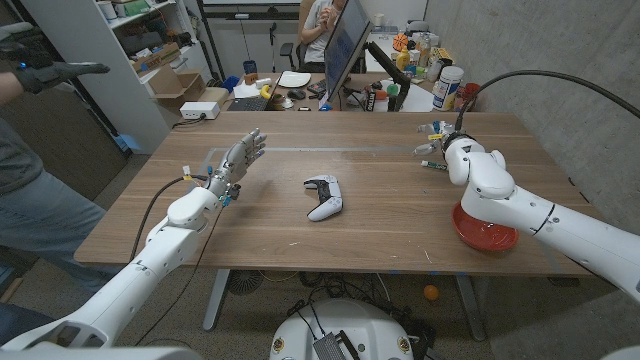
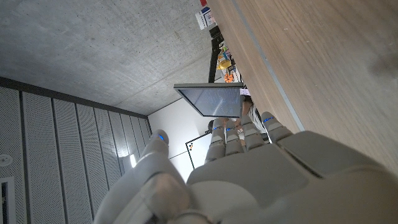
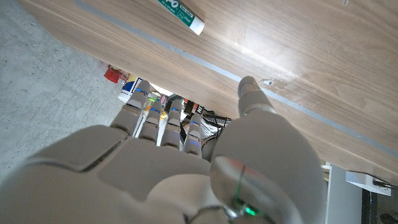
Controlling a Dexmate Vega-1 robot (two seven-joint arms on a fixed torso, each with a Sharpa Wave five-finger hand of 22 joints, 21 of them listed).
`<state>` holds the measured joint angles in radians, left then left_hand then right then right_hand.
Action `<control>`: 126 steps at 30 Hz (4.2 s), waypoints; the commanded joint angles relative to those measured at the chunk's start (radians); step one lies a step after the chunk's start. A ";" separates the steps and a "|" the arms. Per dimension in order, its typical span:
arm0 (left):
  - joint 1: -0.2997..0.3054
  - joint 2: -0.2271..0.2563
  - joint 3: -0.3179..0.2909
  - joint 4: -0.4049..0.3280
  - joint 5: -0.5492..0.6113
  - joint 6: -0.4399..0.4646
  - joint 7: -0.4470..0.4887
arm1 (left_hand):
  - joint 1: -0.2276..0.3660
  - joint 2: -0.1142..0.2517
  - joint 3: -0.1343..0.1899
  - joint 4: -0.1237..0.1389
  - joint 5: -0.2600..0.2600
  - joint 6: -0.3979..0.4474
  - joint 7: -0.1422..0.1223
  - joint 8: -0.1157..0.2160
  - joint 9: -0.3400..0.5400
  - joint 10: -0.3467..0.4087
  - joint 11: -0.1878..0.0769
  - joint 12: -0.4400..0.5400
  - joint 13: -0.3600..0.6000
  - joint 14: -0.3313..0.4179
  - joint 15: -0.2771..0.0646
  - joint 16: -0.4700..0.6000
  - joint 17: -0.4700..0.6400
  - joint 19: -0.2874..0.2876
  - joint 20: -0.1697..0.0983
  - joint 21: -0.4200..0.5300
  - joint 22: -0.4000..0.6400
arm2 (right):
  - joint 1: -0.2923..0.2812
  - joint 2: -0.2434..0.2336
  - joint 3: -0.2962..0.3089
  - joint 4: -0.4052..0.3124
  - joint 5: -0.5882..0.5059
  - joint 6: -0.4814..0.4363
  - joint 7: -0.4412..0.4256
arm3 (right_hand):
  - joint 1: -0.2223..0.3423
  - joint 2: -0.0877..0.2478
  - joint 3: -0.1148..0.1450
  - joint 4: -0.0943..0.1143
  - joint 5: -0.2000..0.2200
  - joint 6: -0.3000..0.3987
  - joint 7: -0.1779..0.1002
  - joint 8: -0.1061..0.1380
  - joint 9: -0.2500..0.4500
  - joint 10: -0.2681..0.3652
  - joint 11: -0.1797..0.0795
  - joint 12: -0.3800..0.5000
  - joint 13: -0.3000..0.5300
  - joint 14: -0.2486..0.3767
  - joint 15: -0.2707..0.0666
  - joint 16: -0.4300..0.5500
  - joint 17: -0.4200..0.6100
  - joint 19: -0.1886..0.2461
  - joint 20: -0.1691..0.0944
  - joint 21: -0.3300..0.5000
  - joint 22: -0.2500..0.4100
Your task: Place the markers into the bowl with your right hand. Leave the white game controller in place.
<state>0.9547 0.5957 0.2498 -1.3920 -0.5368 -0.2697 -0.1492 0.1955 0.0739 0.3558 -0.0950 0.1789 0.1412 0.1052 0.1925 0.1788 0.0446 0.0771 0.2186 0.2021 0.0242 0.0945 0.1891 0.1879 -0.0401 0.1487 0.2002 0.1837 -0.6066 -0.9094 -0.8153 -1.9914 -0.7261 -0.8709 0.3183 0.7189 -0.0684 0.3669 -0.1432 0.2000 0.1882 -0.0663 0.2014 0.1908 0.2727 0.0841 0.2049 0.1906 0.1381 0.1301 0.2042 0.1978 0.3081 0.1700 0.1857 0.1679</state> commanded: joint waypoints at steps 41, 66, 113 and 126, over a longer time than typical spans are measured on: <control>0.022 0.010 -0.015 -0.042 0.013 0.045 0.054 | -0.002 0.001 0.004 -0.004 0.004 0.008 0.000 -0.001 0.004 0.019 -0.007 0.007 0.002 0.009 0.004 0.007 0.002 0.002 0.008 0.005 0.003 | 0.095 0.099 -0.062 0.290 -0.026 0.012 0.080 | 0.014 0.011 0.017 -0.004 0.013 0.108 -0.019 0.024 0.004 0.042 -0.009 0.008 0.004 0.055 -0.017 0.018 0.001 -0.018 0.039 0.001 0.002; 0.020 0.016 -0.009 -0.055 0.025 0.068 0.062 | -0.003 0.001 0.004 -0.005 0.004 0.007 0.001 -0.001 0.004 0.014 -0.007 0.005 0.003 0.009 0.003 0.007 0.002 0.001 0.008 0.005 0.003 | 0.096 0.111 -0.063 0.374 0.070 0.022 -0.006 | 0.011 0.011 0.021 -0.001 0.013 0.196 -0.029 0.038 0.004 0.112 -0.032 0.021 0.006 0.126 -0.046 0.034 0.001 0.031 0.036 0.016 0.003; 0.026 0.003 -0.011 -0.052 0.024 0.068 0.077 | -0.004 0.001 0.004 -0.007 0.004 0.009 0.002 -0.001 0.004 0.014 -0.007 0.003 0.003 0.008 0.004 0.006 0.002 0.000 0.009 0.005 0.003 | 0.123 0.157 -0.147 0.438 0.058 -0.048 -0.095 | 0.136 0.094 0.051 -0.018 -0.007 0.646 -0.107 0.129 0.012 0.521 -0.216 0.098 0.013 0.505 -0.175 0.145 0.010 0.253 0.003 0.032 0.007; 0.035 0.006 -0.012 -0.066 0.027 0.074 0.086 | -0.005 0.001 0.004 -0.007 0.004 0.009 0.002 -0.001 0.004 0.014 -0.005 0.003 0.003 0.008 0.002 0.006 0.002 0.000 0.008 0.005 0.003 | 0.076 0.168 -0.123 0.433 0.057 -0.061 -0.214 | 0.224 0.112 0.069 -0.038 -0.004 0.749 -0.112 0.155 0.016 0.633 -0.259 0.119 0.013 0.596 -0.219 0.169 0.011 0.293 -0.027 0.034 0.008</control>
<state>0.9829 0.5989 0.2393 -1.4478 -0.5123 -0.2005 -0.0697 0.1955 0.0739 0.3557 -0.0949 0.1790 0.1412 0.1052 0.1925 0.1787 0.0547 0.0697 0.2227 0.2021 0.0291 0.0994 0.1891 0.1881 -0.0400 0.1485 0.2002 0.1837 -0.4955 -0.7483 -0.9520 -1.5543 -0.6636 -0.9229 0.1953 0.9117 0.0320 0.4270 -0.1756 0.1885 0.8795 -0.1218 0.3520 0.1977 0.8991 -0.1701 0.3233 0.2020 0.7257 -0.0752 0.3669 0.2025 0.5899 0.1491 0.2186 0.1699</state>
